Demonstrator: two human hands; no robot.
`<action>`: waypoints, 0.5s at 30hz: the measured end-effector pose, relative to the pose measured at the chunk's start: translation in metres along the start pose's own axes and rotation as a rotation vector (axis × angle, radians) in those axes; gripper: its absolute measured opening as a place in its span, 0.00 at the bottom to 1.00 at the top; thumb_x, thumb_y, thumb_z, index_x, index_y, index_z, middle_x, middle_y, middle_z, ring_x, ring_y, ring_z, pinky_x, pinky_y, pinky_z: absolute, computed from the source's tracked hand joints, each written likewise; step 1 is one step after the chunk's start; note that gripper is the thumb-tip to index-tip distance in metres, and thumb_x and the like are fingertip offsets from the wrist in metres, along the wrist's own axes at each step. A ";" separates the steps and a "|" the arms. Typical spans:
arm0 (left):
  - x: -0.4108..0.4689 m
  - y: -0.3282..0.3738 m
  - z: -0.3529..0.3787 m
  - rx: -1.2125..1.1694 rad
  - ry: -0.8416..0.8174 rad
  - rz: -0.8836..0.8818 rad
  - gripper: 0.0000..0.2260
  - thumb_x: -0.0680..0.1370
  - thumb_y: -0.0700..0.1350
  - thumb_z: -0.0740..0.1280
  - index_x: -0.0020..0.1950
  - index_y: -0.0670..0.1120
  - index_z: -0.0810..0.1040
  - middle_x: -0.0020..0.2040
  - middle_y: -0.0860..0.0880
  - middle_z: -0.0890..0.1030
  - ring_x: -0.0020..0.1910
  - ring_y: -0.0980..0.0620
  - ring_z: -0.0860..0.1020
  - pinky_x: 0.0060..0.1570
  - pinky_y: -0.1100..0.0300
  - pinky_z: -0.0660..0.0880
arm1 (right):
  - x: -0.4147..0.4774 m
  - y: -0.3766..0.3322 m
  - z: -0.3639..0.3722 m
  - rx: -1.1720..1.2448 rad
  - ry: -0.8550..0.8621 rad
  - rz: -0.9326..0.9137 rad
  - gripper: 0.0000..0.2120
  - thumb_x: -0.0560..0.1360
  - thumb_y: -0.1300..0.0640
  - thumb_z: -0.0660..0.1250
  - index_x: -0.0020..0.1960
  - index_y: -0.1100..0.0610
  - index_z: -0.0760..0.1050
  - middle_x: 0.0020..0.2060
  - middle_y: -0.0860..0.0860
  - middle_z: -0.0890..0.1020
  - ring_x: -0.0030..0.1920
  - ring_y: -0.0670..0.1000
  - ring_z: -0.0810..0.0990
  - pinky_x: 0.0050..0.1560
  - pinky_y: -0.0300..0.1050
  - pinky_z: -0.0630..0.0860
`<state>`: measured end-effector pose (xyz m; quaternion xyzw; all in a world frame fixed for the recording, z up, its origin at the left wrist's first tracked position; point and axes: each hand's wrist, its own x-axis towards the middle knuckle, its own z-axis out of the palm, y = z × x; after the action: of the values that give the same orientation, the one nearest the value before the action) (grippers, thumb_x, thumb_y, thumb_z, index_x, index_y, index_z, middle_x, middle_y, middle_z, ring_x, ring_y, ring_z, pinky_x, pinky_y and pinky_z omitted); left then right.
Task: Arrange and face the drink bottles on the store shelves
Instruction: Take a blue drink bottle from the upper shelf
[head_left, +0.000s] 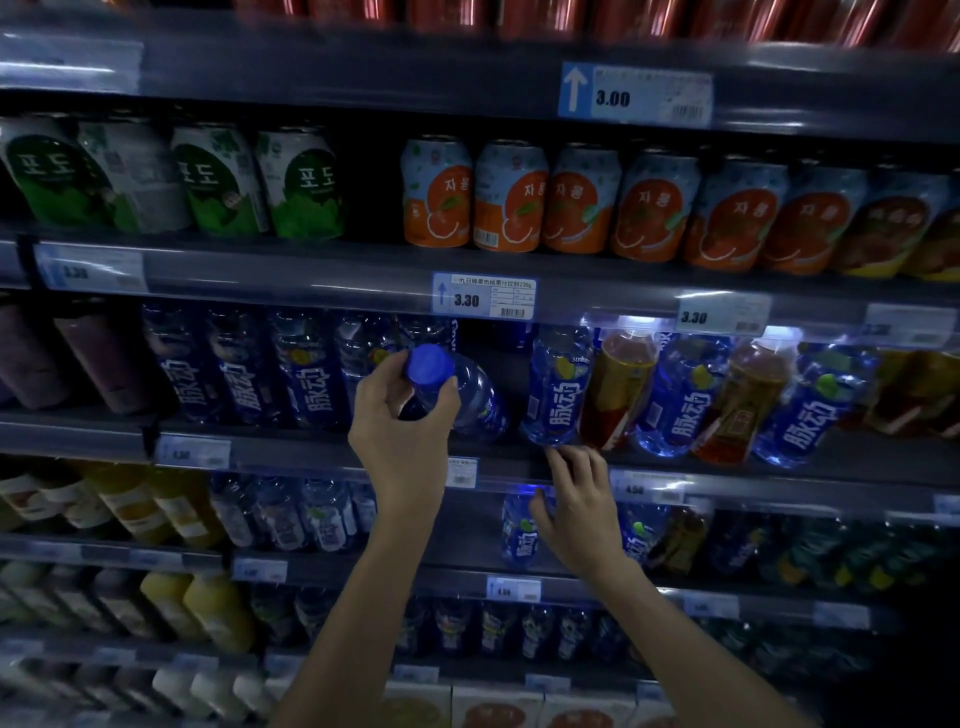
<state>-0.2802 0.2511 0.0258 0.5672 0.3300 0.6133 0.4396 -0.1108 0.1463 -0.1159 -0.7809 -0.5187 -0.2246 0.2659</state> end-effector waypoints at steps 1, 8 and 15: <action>0.001 0.002 0.001 -0.002 -0.006 0.014 0.20 0.70 0.45 0.76 0.53 0.65 0.74 0.55 0.56 0.78 0.51 0.63 0.78 0.51 0.69 0.75 | 0.000 0.000 0.000 -0.001 0.007 -0.003 0.24 0.74 0.50 0.62 0.65 0.63 0.72 0.58 0.56 0.74 0.61 0.59 0.70 0.65 0.55 0.70; 0.005 0.000 0.010 -0.084 -0.023 -0.055 0.19 0.71 0.44 0.75 0.60 0.55 0.76 0.58 0.53 0.79 0.55 0.61 0.78 0.55 0.64 0.76 | 0.001 -0.001 -0.001 0.011 0.012 0.001 0.24 0.73 0.51 0.63 0.65 0.62 0.72 0.58 0.55 0.72 0.62 0.58 0.69 0.65 0.55 0.71; 0.009 -0.007 0.027 0.011 -0.093 0.006 0.17 0.72 0.50 0.73 0.59 0.58 0.74 0.56 0.59 0.76 0.56 0.62 0.76 0.59 0.61 0.74 | 0.000 -0.004 -0.003 0.023 -0.031 0.038 0.26 0.74 0.49 0.61 0.67 0.61 0.70 0.59 0.54 0.72 0.62 0.58 0.69 0.64 0.54 0.72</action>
<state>-0.2525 0.2600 0.0272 0.5986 0.3109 0.5858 0.4493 -0.1149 0.1458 -0.1124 -0.7908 -0.5103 -0.2014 0.2713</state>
